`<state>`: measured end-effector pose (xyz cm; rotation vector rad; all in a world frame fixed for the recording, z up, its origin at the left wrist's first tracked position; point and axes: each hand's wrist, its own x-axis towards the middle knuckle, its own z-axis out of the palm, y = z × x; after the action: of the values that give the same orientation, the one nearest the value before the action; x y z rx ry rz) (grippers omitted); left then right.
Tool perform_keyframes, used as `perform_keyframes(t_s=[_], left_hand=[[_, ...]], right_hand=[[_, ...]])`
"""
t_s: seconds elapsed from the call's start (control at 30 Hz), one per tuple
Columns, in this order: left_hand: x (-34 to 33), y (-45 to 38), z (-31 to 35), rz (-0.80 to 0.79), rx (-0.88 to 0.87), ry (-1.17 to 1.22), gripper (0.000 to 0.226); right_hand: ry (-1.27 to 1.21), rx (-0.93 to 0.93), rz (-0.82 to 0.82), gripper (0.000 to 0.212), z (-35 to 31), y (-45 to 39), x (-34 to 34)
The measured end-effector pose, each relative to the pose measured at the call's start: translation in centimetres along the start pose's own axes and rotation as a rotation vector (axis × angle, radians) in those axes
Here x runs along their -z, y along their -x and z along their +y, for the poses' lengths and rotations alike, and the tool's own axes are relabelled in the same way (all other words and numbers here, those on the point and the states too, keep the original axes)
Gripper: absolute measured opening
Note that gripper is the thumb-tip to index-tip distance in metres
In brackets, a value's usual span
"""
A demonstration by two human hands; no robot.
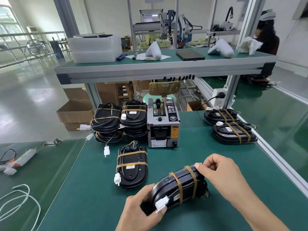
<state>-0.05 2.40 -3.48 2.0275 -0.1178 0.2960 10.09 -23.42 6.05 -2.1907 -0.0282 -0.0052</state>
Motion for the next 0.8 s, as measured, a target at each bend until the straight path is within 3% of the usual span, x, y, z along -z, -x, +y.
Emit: perform_keyframes(t_s=[0.47,0.8], left_hand=[[-0.1,-0.1,-0.3,0.003,-0.009,-0.03,0.057],[-0.2,-0.1,-0.4,0.015,0.005,-0.041,0.055]], right_hand=[[-0.108,0.005,-0.05,0.011,1.4,-0.4,-0.8],[-0.186,-0.002,-0.047,0.016,1.6,-0.1,-1.0]])
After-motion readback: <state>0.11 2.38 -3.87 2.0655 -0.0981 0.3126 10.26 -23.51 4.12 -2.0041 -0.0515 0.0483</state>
